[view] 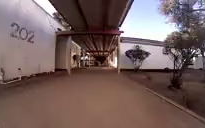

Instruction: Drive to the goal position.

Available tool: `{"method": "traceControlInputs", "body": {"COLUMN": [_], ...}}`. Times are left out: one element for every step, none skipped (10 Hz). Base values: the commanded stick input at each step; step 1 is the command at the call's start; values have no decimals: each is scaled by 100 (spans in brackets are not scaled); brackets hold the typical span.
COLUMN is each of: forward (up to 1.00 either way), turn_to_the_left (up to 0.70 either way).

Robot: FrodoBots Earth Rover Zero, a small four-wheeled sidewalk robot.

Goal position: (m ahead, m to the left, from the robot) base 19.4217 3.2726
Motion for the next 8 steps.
{"method": "traceControlInputs", "body": {"forward": [70, 70, 70, 70, 70, 70, 70, 70], "turn_to_the_left": [0, 0, 0, 0, 0, 0, 0, 0]}}
